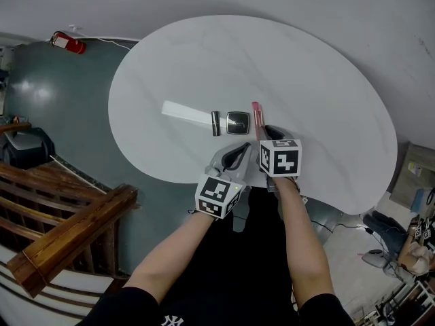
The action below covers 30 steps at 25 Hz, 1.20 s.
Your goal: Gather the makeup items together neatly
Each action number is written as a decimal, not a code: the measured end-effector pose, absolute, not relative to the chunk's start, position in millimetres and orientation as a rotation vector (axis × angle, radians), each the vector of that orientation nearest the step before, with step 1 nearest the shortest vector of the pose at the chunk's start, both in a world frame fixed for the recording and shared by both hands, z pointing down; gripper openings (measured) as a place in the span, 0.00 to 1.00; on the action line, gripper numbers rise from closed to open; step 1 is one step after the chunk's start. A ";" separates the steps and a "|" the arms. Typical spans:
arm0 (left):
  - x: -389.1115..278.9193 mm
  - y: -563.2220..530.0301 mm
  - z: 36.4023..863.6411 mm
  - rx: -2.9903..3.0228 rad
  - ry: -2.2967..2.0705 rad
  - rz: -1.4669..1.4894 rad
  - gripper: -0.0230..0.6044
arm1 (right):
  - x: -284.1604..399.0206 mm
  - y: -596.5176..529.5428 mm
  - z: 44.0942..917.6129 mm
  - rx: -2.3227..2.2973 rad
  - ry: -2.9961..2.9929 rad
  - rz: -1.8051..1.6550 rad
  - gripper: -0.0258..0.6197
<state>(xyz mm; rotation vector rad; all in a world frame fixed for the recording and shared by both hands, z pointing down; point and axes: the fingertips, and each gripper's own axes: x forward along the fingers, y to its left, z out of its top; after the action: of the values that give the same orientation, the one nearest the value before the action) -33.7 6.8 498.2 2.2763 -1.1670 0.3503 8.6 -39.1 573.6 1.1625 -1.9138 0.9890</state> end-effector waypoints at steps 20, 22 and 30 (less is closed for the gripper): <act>-42.5 9.3 494.6 2.272 -1.186 0.335 0.05 | -11.7 -33.5 571.1 1.121 -1.972 1.272 0.16; -42.1 10.1 494.7 2.274 -1.185 0.334 0.05 | -12.1 -31.2 571.2 1.120 -1.974 1.269 0.18; -39.2 11.0 490.0 2.287 -1.182 0.333 0.05 | -2.8 -24.3 551.5 1.155 -2.020 1.199 0.15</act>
<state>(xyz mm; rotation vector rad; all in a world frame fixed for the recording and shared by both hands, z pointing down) -39.2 11.0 490.0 2.2866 -1.1819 0.3333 -2.8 -24.3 551.5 1.1549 -2.0201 1.1993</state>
